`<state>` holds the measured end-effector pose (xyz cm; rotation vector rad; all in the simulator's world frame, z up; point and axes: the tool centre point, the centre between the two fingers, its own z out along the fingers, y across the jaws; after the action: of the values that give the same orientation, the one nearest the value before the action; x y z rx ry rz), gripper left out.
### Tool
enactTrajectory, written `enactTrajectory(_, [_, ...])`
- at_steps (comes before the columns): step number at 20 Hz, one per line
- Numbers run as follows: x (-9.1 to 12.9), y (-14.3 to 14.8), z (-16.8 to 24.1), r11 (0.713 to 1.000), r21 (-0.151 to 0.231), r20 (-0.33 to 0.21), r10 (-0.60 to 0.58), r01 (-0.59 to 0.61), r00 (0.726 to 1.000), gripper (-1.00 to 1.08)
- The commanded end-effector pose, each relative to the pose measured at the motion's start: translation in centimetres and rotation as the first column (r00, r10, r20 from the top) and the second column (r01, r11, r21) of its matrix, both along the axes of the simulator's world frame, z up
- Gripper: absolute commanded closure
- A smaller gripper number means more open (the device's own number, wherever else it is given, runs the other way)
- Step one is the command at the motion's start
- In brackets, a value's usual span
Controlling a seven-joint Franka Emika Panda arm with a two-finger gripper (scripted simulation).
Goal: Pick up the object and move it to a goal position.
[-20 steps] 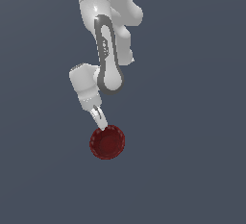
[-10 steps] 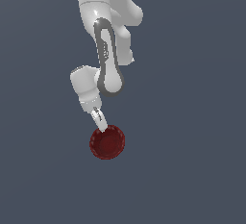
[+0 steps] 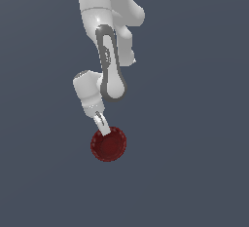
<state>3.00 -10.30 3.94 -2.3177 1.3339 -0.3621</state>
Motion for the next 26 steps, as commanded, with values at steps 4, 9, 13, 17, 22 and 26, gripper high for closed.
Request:
enactTrajectory(4, [0.0, 0.0, 0.0, 1.0, 0.0, 0.0, -0.001, 0.001, 1.0, 1.08])
enactTrajectory(9, [0.0, 0.0, 0.0, 1.0, 0.0, 0.001, 0.0, 0.0, 1.0, 1.08])
enactTrajectory(13, [-0.4, -0.1, 0.3, 1.0, 0.0, 0.001, 0.0, 0.0, 1.0, 1.08])
enactTrajectory(17, [-1.3, -0.2, 1.0, 1.0, -0.001, 0.0, 0.0, 0.0, 1.0, 1.08])
enactTrajectory(22, [-3.2, -0.6, 2.5, 1.0, -0.003, 0.0, 0.0, 0.0, 1.0, 1.08])
enactTrajectory(26, [-5.4, -1.0, 4.1, 1.0, -0.004, -0.001, 0.0, 0.0, 1.0, 1.08])
